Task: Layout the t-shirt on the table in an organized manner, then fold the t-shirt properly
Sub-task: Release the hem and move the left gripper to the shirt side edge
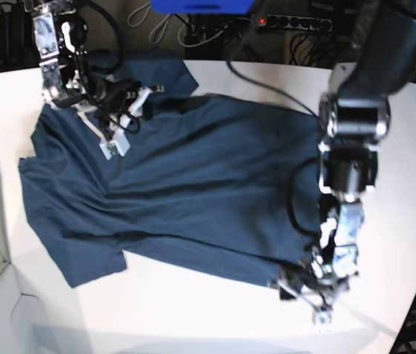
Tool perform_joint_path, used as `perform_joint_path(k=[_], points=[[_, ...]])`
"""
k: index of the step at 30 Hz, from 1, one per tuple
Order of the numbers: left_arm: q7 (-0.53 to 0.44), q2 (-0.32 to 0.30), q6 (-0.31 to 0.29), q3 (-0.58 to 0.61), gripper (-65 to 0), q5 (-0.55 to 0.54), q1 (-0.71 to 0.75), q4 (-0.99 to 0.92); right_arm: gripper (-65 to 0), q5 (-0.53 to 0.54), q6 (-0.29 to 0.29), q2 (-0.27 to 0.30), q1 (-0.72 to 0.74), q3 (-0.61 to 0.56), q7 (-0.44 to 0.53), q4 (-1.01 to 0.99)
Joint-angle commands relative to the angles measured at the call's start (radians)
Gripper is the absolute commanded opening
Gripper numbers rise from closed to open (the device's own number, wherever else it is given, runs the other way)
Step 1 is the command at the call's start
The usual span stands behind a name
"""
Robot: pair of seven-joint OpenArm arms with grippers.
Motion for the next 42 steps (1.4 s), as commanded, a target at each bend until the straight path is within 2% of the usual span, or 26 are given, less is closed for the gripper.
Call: perform_joint_path(k=[1,3,4,6,9,10,13,18,23,26,33,39,42], points=[[-0.005,0.009,0.000,0.001,-22.1,-0.004,0.003,0.034,-47.7,0.009,-0.001,0.003,0.007,0.003,0.014,0.017],[-0.011,0.010,0.000,0.001,-25.4,-0.008,0.071,0.058,-47.7,0.009,-0.001,0.003,0.008,0.003,0.014,0.018],[-0.013,0.010,0.000,0.001,-29.8,-0.008,0.097,0.057,-47.7,0.009,-0.001,0.003,0.008,0.003,0.014,0.020],[-0.014,0.009,0.000,-0.005,-41.1,-0.010,0.140,0.055,-47.7,0.009,-0.001,0.006,0.008,0.003,0.014,0.020],[-0.016,-0.001,0.000,-0.006,-62.3,-0.010,0.203,0.066,-47.7,0.009,-0.001,0.009,0.010,0.003,0.014,0.020],[-0.016,-0.005,0.000,-0.006,-65.0,-0.010,0.215,0.069,-47.7,0.009,-0.001,0.009,0.011,0.003,0.014,0.020],[-0.016,-0.048,0.001,-0.008,-62.6,-0.010,0.247,0.069,-47.7,0.009,-0.001,0.010,0.014,0.003,0.014,0.020],[-0.016,-0.108,0.001,-0.020,-65.0,-0.011,0.298,0.069,-47.7,0.009,-0.001,0.024,0.014,0.003,0.014,0.020],[-0.011,-0.134,0.000,-0.157,-64.9,-0.011,0.391,0.139,-47.7,0.011,-0.001,0.032,0.013,0.003,0.012,0.026],[-0.002,-0.152,0.000,-0.187,-64.9,-0.011,0.453,0.245,-47.7,0.011,-0.001,0.027,0.004,-0.004,0.002,0.095],[0.047,-0.154,0.000,-0.192,-64.7,-0.011,0.549,0.440,-47.7,0.011,-0.001,0.004,0.004,-0.007,0.003,0.141],[0.165,-0.151,0.000,-0.207,-64.2,-0.011,0.539,0.571,-47.7,0.011,-0.001,0.003,0.043,-0.049,0.014,0.043],[0.225,-0.142,0.000,-0.273,-55.7,-0.011,0.525,0.647,-47.7,0.011,-0.001,0.003,0.056,-0.053,0.014,0.005]])
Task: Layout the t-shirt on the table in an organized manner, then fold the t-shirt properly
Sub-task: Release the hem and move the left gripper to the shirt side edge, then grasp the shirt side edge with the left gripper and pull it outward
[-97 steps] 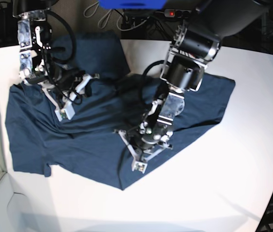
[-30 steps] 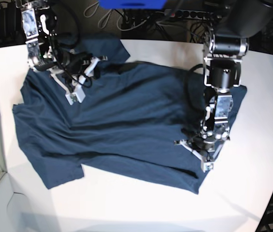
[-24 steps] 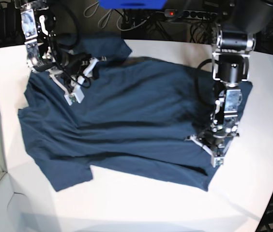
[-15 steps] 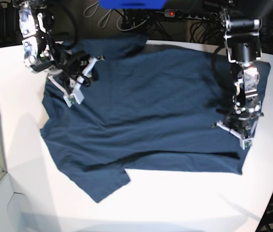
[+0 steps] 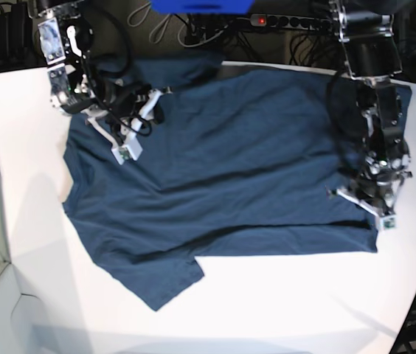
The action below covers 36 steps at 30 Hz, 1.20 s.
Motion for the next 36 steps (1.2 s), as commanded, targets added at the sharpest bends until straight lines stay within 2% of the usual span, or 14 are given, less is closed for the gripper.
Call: perform_joint_path(k=[1,5,8,13,18,28,35,36], points=[[-0.004,-0.010,0.007,-0.027,-50.8,0.008,-0.029,0.031,-47.7,0.008,-0.001,0.005,0.014,0.005,0.019,0.011],[0.010,-0.004,0.007,-0.102,-30.6,0.008,-0.052,0.035,-47.7,0.008,-0.001,0.011,0.014,0.004,0.045,0.008],[0.007,-0.007,0.007,-0.128,-24.0,0.008,-0.069,0.011,-47.7,0.008,-0.001,0.011,0.014,0.002,0.052,0.006],[-0.001,-0.015,0.007,-0.127,-23.3,0.008,-0.153,-0.124,-47.7,0.008,-0.001,0.010,0.014,0.002,0.052,0.006],[-0.130,-0.013,0.007,-0.125,-23.3,0.008,-0.253,-0.302,-47.7,0.008,-0.001,0.011,0.013,0.002,0.052,0.006],[-0.267,-0.010,0.007,-0.122,-23.3,0.008,-0.366,-0.535,-47.7,0.008,-0.001,0.013,0.005,0.002,0.047,0.006],[-0.392,-0.012,0.007,0.030,-23.7,0.008,-0.372,-0.621,-47.7,0.008,-0.001,0.013,0.003,0.002,0.045,0.006],[-0.405,-0.012,0.008,0.041,-25.4,0.008,-0.372,-0.632,-47.7,0.008,-0.001,0.013,0.003,0.002,0.045,0.006]])
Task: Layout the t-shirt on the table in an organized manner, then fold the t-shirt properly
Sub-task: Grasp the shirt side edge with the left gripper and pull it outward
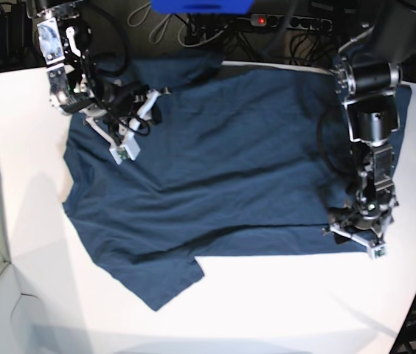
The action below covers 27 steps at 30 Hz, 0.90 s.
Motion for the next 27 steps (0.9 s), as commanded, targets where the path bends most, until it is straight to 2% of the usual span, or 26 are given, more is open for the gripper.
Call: perform_joint_path(k=[1,4,8,11,23,25,27], points=[[-0.034,-0.014,0.004,0.008,-28.4,0.000,-0.030,0.001,-47.7,0.010,-0.001,0.006,0.008,0.002,0.014,0.016],[-0.088,-0.014,0.004,0.036,-42.1,0.000,-0.045,-0.056,-47.7,0.008,-0.001,0.014,0.008,0.002,0.013,0.016],[-0.134,-0.014,0.004,0.053,-53.9,0.000,-0.052,-0.081,-47.7,0.008,-0.001,0.019,0.008,0.002,0.013,0.016],[-0.140,-0.014,0.008,0.048,-65.0,0.000,-0.067,-0.081,-47.7,0.008,-0.001,0.019,0.008,0.002,0.013,0.014],[-0.132,0.012,0.013,0.057,-63.4,0.011,-0.279,-0.116,-47.7,0.008,-0.001,0.019,-0.008,0.001,0.013,0.014],[-0.137,0.012,0.013,0.057,-57.3,0.011,-0.323,-0.193,-47.7,0.008,-0.001,0.019,-0.013,0.001,0.013,0.014],[-0.138,0.006,0.013,0.054,-47.3,0.009,-0.372,-0.285,-47.7,0.008,-0.001,0.020,-0.024,0.001,0.013,0.014]])
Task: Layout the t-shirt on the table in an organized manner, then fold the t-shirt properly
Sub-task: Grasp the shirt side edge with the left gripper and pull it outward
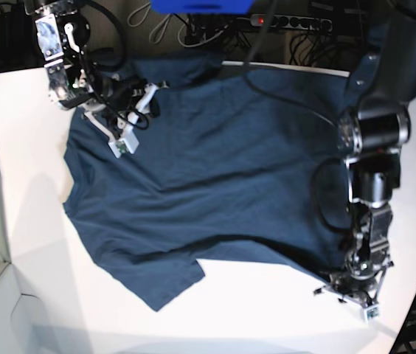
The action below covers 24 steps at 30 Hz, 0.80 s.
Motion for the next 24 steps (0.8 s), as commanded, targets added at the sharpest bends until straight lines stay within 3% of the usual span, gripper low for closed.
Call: perform_joint_path(k=[1,7,10,16,20,24], points=[[-0.020,-0.012,0.002,-0.007,-43.4,-0.008,-0.049,-0.017,-47.7,0.008,-0.001,0.006,-0.001,0.003,0.012,0.016],[-0.050,-0.030,0.002,-0.009,-28.8,-0.010,-0.086,-0.045,-47.7,0.008,-0.001,0.023,-0.012,0.003,0.012,0.021],[-0.066,-0.031,0.001,-0.009,-25.5,-0.010,-0.086,-0.045,-47.7,0.008,-0.001,0.023,-0.013,0.003,0.012,0.022],[0.059,0.002,-0.009,-0.009,-36.6,-0.011,0.005,0.018,-47.7,0.008,-0.001,0.023,-0.006,0.005,0.012,0.024],[0.150,0.034,-0.009,-0.007,-45.8,-0.011,0.183,0.260,-47.7,0.010,-0.001,0.023,0.005,0.009,0.012,0.062],[0.210,0.067,-0.009,-0.001,-49.8,-0.011,0.350,0.491,-47.7,0.010,-0.001,0.024,0.013,0.009,0.012,0.153]])
